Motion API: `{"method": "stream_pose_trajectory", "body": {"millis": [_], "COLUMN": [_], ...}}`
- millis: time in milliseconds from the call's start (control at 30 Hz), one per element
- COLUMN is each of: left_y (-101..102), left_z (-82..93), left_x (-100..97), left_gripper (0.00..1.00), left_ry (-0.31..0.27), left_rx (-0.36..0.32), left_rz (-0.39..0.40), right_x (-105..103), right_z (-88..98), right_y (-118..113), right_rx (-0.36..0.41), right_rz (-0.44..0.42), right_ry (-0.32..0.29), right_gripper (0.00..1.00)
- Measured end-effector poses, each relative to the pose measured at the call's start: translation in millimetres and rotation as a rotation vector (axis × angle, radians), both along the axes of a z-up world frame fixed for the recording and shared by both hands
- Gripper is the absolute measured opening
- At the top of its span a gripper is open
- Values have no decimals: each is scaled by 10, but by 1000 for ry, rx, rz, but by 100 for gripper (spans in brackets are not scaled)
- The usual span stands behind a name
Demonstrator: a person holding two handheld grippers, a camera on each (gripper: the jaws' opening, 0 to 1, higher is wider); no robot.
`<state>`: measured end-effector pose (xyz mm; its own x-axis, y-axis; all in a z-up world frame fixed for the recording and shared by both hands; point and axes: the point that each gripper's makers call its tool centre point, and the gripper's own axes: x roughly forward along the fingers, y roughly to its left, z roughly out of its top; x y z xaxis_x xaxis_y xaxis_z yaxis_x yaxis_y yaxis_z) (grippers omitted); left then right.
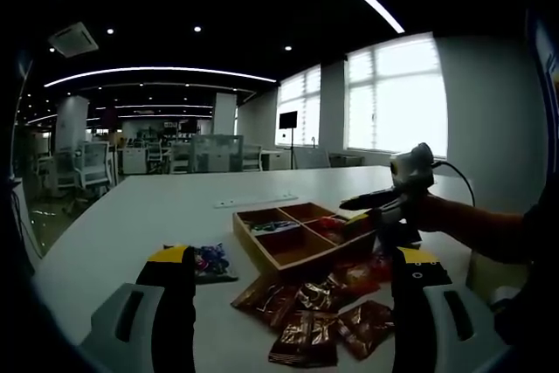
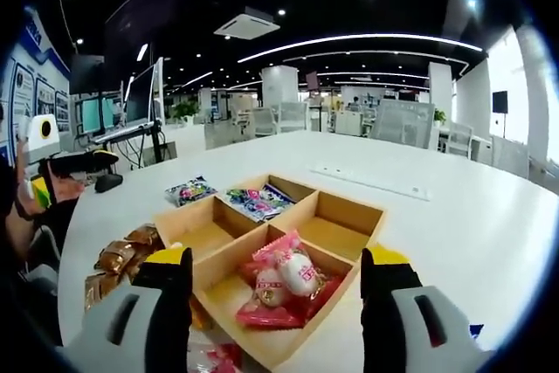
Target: Pick up the scattered marshmallows, QQ candies, Oreo cookies, and mixed nuts on the table and sort them into separate containers
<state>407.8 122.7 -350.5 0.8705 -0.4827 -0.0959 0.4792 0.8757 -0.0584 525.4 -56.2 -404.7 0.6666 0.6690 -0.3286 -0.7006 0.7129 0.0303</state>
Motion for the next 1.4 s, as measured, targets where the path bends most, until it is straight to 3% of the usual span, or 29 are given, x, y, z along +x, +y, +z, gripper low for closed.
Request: {"method": "stream_pose_trajectory", "body": {"millis": [733,1233,1400], "left_y": [12,15,12], "left_z": [-16,-5,-4], "left_x": [5,-12,-16], "left_gripper": [97,97,97], "left_ry": [3,-1,0], "left_rx": [0,2,5], "left_rz": [8,12,12], "right_x": [-63,-302,-358], "right_z": [-1,53,31], "right_y": [-118,-244,-300], "right_rx": [-9,7,-30], "right_rz": [-1,-1,-6], "right_ry": [-15,-34,-56], "right_gripper": [76,75,75]}}
